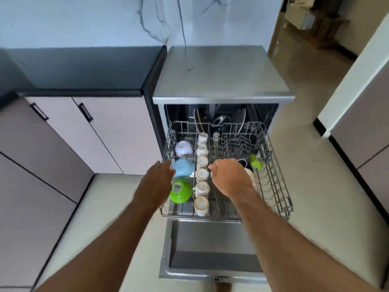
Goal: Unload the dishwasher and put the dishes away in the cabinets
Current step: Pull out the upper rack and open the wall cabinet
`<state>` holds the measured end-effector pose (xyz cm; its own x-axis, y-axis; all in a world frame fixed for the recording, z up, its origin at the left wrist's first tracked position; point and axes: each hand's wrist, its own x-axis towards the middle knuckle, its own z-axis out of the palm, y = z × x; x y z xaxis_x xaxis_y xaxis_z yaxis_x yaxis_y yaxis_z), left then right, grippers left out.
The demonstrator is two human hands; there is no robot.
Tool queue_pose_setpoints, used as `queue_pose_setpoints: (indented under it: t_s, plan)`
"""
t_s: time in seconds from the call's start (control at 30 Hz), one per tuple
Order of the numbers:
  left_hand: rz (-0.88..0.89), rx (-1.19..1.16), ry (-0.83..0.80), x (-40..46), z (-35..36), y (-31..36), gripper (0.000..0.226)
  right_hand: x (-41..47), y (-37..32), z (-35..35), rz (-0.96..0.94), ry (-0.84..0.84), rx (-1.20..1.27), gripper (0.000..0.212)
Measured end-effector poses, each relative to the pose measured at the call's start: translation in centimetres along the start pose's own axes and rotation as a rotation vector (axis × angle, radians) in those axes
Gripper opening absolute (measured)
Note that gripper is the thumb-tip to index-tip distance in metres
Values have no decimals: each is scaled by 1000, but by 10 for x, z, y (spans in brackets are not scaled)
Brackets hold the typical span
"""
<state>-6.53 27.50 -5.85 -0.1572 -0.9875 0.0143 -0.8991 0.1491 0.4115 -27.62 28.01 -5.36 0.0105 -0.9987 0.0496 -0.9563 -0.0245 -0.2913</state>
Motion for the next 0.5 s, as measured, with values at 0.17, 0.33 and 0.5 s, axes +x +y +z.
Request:
queue_pose_setpoints:
  t_s: [0.17, 0.33, 0.5]
  plan:
    - [-35, 67, 112, -11, -108, 0, 47, 14, -57, -79, -78, 105, -4, 42]
    - [-32, 71, 256, -10, -201, 17, 53, 29, -109, -149, -100, 170, 10, 43]
    - [12, 67, 388, -8, -281, 28, 58, 44, -147, -207, -148, 283, 25, 46]
